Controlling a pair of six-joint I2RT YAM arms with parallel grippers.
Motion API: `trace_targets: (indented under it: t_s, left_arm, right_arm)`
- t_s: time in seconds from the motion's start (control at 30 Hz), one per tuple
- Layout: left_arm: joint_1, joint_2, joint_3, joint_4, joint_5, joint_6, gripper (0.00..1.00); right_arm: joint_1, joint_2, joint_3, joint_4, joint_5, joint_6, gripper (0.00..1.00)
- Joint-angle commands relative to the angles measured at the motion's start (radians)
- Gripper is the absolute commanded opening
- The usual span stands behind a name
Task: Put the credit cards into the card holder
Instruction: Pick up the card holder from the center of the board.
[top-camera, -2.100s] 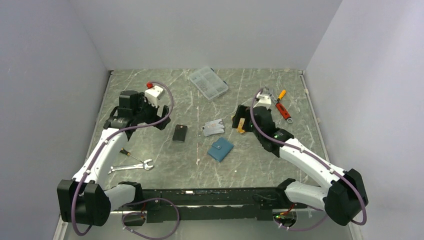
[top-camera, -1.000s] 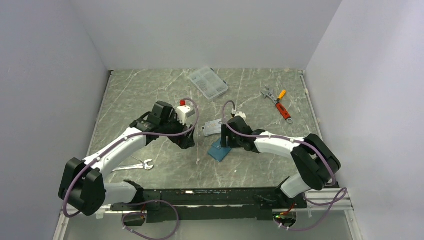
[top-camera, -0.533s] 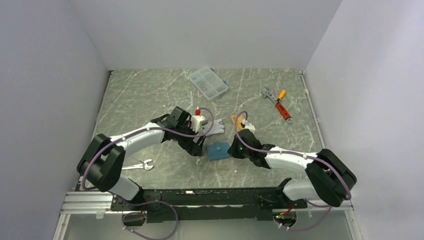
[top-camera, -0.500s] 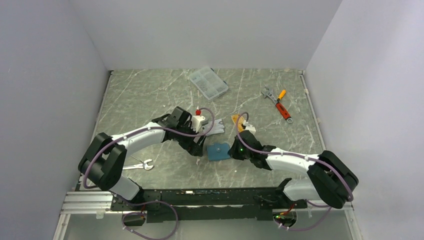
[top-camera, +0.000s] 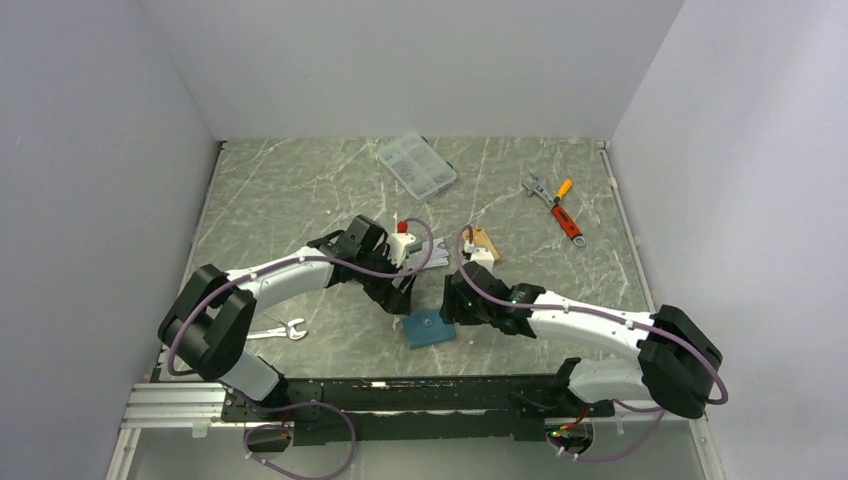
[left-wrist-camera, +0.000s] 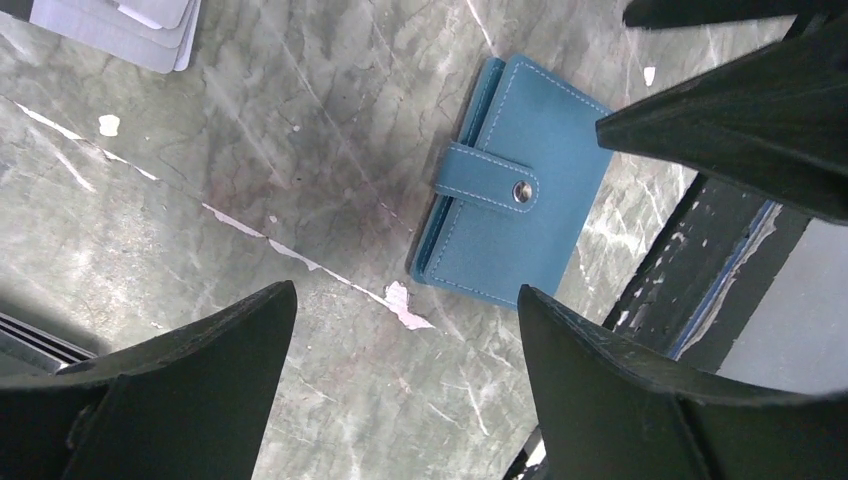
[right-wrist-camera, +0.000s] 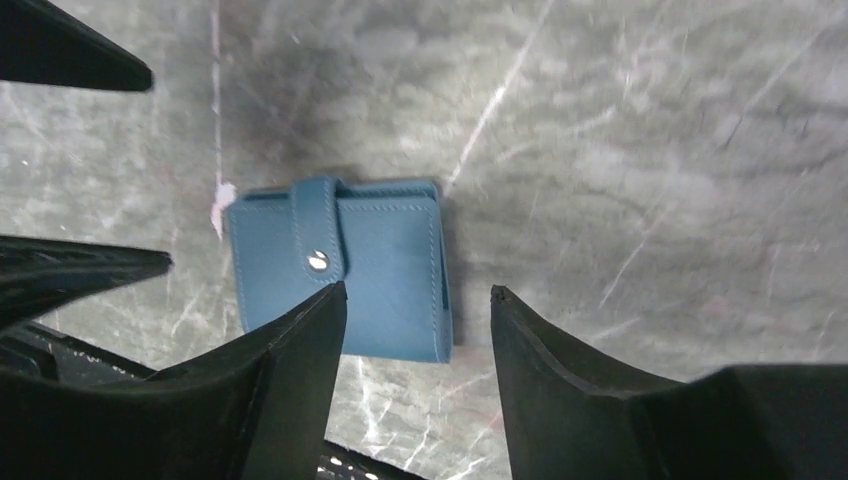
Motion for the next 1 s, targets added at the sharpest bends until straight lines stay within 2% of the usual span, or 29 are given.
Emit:
trace_targets:
  t_s: [0.0, 0.17, 0.23, 0.43, 0.5, 0.63, 0.67, 0.83, 0.97]
  left_arm:
    - [-0.006, -0.071, -0.036, 0.038, 0.004, 0.091, 0.88]
    - [-0.024, -0.091, -0.062, 0.051, -0.005, 0.121, 0.9]
    - [-0.041, -0.09, -0.061, 0.052, -0.017, 0.118, 0.9]
    - [-0.042, -0.103, -0.055, 0.037, 0.006, 0.081, 0.92]
    - [-0.042, -0.108, -0.061, 0.042, 0.01, 0.081, 0.93]
    - [-0.042, -0.111, -0.062, 0.044, 0.01, 0.075, 0.92]
    - [-0.041, -0.112, -0.061, 0.041, 0.006, 0.076, 0.91]
    - [0.008, -0.097, -0.03, 0.018, 0.043, 0.041, 0.89]
    - [0.014, -0.094, -0.053, 0.039, 0.03, 0.053, 0.85]
  right_arm:
    - [-0.023, 0.038, 0.092, -0.039, 0.061, -0.119, 0.6]
    - [-0.041, 0.146, 0.088, 0.082, -0.045, -0.159, 0.61]
    - [-0.054, 0.167, 0.087, 0.115, -0.043, -0.174, 0.62]
    - [-0.112, 0.226, 0.101, 0.129, -0.153, -0.197, 0.58]
    - [-0.111, 0.222, 0.067, 0.154, -0.182, -0.173, 0.53]
    - [-0.112, 0.19, -0.039, 0.215, -0.256, -0.103, 0.34]
    - [-0.113, 0.178, -0.063, 0.232, -0.265, -0.084, 0.32]
    - [-0.169, 0.167, -0.169, 0.334, -0.364, -0.027, 0.31]
    - [-0.178, 0.156, -0.179, 0.333, -0.385, -0.03, 0.31]
